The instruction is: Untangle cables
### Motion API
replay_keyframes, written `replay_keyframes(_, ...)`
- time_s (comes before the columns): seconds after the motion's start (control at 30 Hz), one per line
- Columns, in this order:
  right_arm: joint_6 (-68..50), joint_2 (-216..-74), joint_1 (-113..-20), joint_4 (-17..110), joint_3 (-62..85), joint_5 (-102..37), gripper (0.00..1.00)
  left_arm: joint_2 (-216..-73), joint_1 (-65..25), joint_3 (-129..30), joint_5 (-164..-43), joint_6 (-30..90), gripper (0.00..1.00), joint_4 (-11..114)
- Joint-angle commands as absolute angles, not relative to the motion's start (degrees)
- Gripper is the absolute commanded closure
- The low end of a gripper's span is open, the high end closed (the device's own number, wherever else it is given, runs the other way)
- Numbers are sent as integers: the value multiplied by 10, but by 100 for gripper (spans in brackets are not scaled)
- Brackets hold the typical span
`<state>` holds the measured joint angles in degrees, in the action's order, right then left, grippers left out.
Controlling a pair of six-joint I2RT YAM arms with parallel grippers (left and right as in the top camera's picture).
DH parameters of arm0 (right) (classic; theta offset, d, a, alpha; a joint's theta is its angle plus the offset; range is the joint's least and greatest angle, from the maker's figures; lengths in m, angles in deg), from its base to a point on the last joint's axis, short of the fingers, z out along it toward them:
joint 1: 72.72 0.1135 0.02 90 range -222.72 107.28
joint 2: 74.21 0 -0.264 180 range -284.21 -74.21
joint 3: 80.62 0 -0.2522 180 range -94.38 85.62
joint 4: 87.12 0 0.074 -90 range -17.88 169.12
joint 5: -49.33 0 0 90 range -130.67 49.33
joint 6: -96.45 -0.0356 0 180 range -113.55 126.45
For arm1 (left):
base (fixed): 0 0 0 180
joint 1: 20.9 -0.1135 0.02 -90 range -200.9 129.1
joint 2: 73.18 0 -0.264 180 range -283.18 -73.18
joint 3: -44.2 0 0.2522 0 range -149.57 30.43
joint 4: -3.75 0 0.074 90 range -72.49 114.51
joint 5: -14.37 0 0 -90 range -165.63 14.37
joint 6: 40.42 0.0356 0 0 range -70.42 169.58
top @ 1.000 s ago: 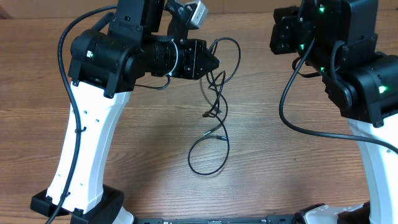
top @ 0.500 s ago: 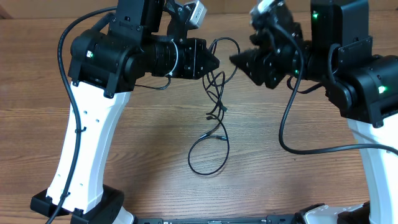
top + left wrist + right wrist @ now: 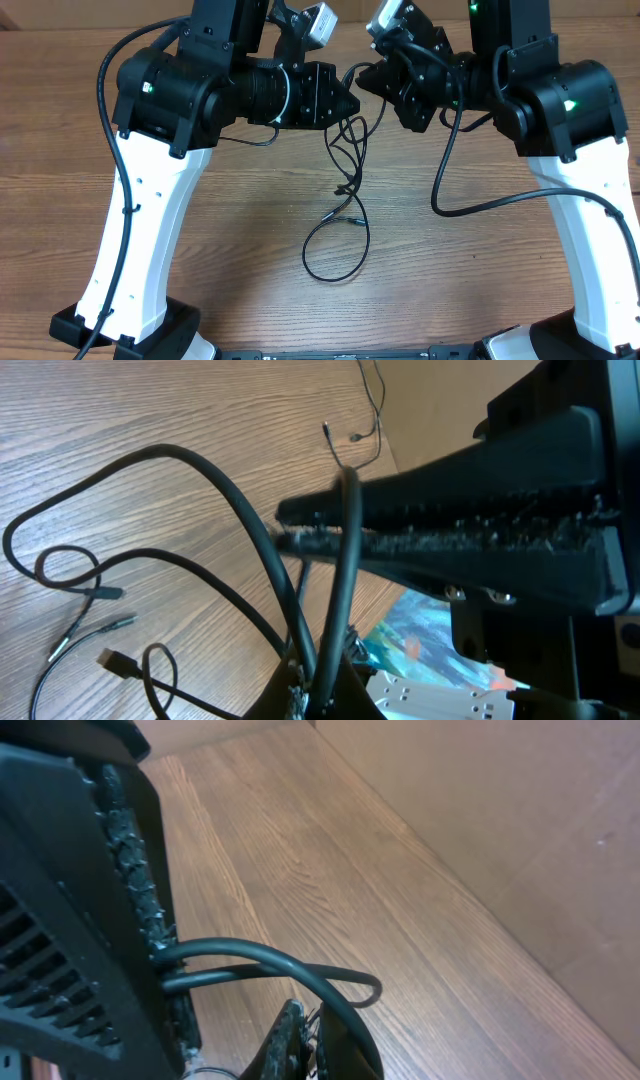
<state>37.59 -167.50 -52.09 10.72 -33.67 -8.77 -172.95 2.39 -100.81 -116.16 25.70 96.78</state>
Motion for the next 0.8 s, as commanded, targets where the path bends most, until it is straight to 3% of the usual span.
replay_keyframes(0.0,378,-1675,-522,117,-340,-113,96,-1731,28,-1018,-1176,251,95,964)
replay_keyframes(0.17,327,-1676,-528,146,-340,-195,96,-1731,28,-1018,-1176,252,96,964)
replay_keyframes(0.2,319,-1676,-534,150,-340,-195,88,-1731,28,-1018,-1176,252,95,964)
replay_keyframes(0.23,318,-1676,-537,149,-340,-189,65,-1731,28,-1018,-1176,252,96,964)
replay_keyframes(0.27,318,-1675,-541,148,-340,-182,50,-1731,28,-1018,-1176,252,95,964)
replay_keyframes(0.43,323,-1676,-548,146,-340,-179,31,-1731,28,-1018,-1177,251,95,962)
replay_keyframes(0.57,322,-1676,-548,148,-340,-158,25,-1731,29,-1018,-1177,251,95,961)
replay_keyframes(0.77,322,-1676,-548,152,-340,-115,25,-1731,29,-1018,-1179,251,95,961)
